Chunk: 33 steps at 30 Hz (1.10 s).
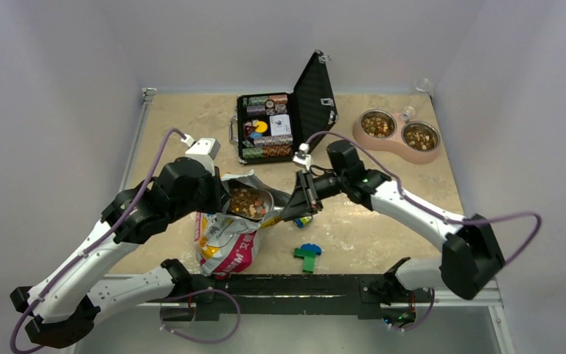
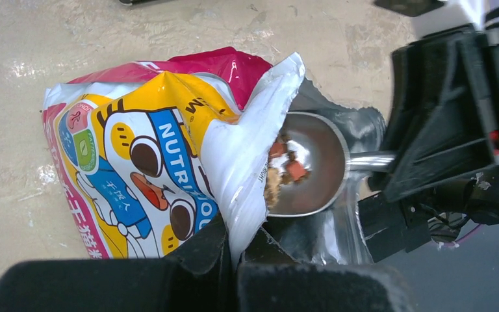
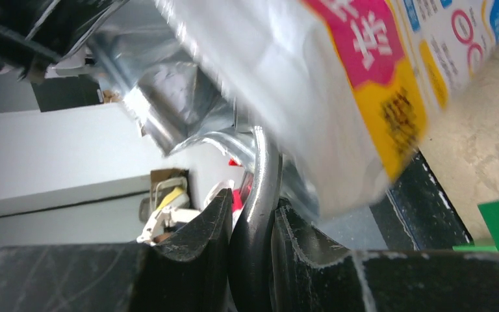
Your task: Serve the pet food
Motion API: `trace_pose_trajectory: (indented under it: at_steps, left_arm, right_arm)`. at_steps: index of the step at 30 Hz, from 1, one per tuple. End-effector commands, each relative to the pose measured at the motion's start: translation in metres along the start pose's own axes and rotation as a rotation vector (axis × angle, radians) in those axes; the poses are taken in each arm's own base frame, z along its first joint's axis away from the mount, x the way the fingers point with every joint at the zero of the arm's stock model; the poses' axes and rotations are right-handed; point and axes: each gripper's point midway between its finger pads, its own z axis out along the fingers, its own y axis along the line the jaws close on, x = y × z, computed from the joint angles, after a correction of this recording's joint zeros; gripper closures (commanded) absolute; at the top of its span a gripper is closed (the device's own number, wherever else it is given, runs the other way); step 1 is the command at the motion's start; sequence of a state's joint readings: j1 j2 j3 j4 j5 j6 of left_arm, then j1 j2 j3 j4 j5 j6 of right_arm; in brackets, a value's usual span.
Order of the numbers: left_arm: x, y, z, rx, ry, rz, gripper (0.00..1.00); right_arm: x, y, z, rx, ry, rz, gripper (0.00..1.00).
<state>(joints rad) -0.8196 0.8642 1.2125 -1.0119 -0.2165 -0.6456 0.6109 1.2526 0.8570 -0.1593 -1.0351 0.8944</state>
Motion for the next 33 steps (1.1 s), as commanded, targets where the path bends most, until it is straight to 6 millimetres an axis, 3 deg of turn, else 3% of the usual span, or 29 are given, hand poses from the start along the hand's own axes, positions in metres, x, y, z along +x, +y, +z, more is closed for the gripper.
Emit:
trace_pose_trajectory:
  at_steps: [1,3,7,9,12,14,17,20,24,33]
  left_arm:
    - [-0.034,-0.026,-0.013,0.119,-0.132,-0.051,1.00]
    - [-0.033,-0.027,-0.013,0.123,-0.127,-0.054,1.00]
    - [-0.031,-0.024,-0.016,0.117,-0.124,-0.051,1.00]
    - [-0.030,-0.021,-0.017,0.111,-0.126,-0.048,1.00]
    - [-0.031,-0.019,-0.018,0.103,-0.136,-0.055,1.00]
    - [-0.031,-0.019,-0.018,0.099,-0.138,-0.069,1.00]
    - [-0.031,-0.022,-0.019,0.116,-0.134,-0.078,1.00]
    - [-0.027,-0.021,-0.019,0.115,-0.120,-0.080,1.00]
    - [-0.024,-0.013,-0.018,0.086,-0.131,-0.108,1.00]
    - [-0.021,-0.017,-0.010,0.067,-0.084,-0.142,1.00]
  right_arm:
    - [-0.020,0.027,0.027,-0.054,0.010,-0.073,1.00]
    - [-0.021,0.040,0.008,-0.081,-0.045,-0.102,1.00]
    - [-0.018,0.009,-0.025,-0.043,-0.126,-0.057,1.00]
    - [-0.022,0.003,-0.017,-0.047,-0.132,-0.035,1.00]
    - [-0.032,0.026,0.016,-0.098,-0.059,-0.028,1.00]
    - [-0.029,0.038,0.023,-0.107,-0.038,-0.050,1.00]
    - [-0.013,0.016,0.002,-0.058,-0.069,-0.028,1.00]
    - [-0.017,0.002,-0.005,-0.081,-0.111,0.026,1.00]
    - [-0.017,0.013,-0.002,-0.101,-0.084,0.031,1.00]
    - [0.002,0.022,-0.046,-0.125,-0.135,0.069,1.00]
